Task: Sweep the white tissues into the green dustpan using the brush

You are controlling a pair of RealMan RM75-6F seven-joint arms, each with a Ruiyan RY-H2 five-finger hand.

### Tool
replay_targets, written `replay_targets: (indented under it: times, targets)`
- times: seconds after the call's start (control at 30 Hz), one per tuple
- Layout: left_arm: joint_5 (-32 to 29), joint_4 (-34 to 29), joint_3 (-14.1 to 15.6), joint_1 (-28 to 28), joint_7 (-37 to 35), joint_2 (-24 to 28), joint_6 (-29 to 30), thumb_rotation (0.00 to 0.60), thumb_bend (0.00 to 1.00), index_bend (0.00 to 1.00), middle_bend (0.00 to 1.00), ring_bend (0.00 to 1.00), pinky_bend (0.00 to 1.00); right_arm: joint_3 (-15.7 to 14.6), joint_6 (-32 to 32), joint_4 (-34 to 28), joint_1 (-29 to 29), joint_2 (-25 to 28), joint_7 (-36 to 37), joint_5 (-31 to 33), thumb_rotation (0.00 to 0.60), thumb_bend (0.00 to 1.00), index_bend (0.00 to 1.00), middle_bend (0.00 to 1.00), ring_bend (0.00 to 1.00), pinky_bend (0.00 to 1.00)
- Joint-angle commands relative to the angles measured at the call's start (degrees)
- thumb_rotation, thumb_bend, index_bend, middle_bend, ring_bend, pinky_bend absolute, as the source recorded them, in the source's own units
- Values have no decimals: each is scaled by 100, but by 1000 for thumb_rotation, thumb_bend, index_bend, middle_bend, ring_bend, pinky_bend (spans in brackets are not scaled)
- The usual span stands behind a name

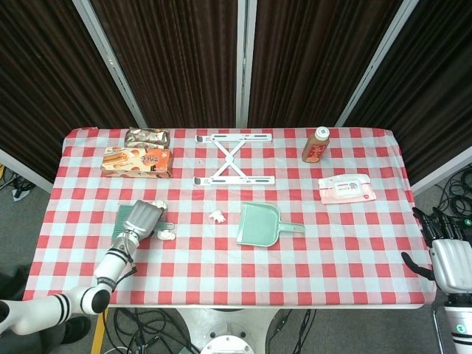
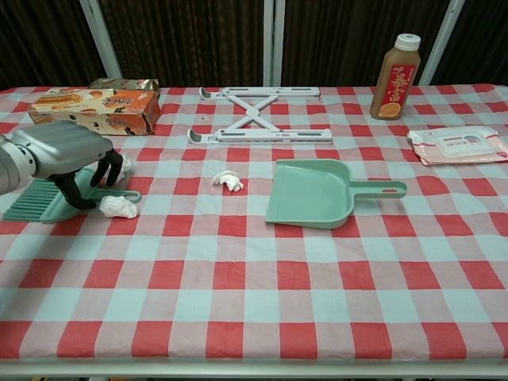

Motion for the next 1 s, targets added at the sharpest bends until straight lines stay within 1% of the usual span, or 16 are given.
replay_targets:
  times: [0.03,0.2,0.37,0.57,0.8,1.0]
  targets:
    - [-194,-83,6,-93,95,-3,0,600,232,447,475,792,941,3,-3,15,4,-3,17,-3,600,135,76,205,45,115]
    - [-233,-36,55,-176,26,-64,24,600,232,447,472,789,941,0,14,39,-24,-3,43,23,600,134,75,208,45,116]
    - [-220,10,131,-244,-23,-81,5,600,232,446,443,768,937,1,23,44,-40,-9,55,40,600,135,75,209,46,116]
    - [-254,74,201,-304,-23,-129,52,600,232,448,451,772,937,5,4,40,-30,-14,45,41,600,136,75,211,46,116]
    - [-311,122,291,-337,34,-216,132,600,234,479,485,784,937,10,-8,39,-39,-12,41,73,600,134,75,213,46,116]
    - [-355,148,328,-380,107,-245,205,600,259,502,507,790,937,9,-26,63,-43,-23,65,94,600,134,76,215,46,116]
